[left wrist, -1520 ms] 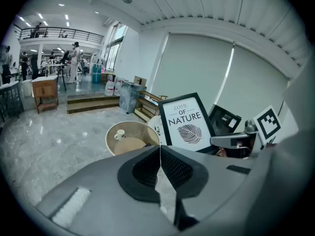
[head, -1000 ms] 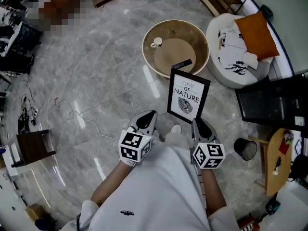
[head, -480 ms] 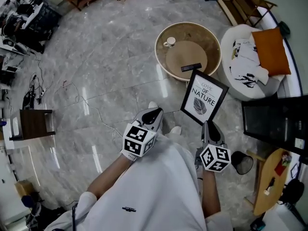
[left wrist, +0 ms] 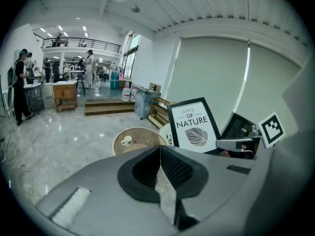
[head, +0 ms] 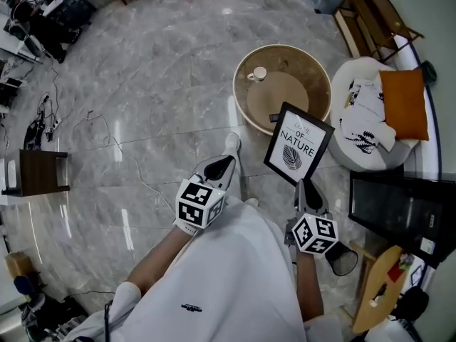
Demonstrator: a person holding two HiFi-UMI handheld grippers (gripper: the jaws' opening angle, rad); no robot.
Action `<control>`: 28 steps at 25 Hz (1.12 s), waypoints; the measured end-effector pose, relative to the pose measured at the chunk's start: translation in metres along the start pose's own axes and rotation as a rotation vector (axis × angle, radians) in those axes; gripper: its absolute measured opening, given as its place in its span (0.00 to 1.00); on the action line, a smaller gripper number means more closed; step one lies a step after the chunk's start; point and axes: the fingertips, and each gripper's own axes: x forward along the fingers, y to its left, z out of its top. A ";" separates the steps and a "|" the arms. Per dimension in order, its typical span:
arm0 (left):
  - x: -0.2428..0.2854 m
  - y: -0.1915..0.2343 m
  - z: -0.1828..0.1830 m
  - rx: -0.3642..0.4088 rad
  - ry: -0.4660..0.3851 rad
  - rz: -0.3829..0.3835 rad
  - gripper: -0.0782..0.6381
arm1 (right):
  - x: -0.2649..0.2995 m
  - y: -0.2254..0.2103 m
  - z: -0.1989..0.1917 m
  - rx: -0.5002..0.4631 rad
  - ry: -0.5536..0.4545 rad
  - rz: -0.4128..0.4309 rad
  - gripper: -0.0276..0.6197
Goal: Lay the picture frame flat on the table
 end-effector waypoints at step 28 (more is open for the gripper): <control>0.207 0.204 0.181 -0.081 0.089 -0.135 0.12 | 0.286 0.009 0.186 -0.002 0.122 -0.144 0.15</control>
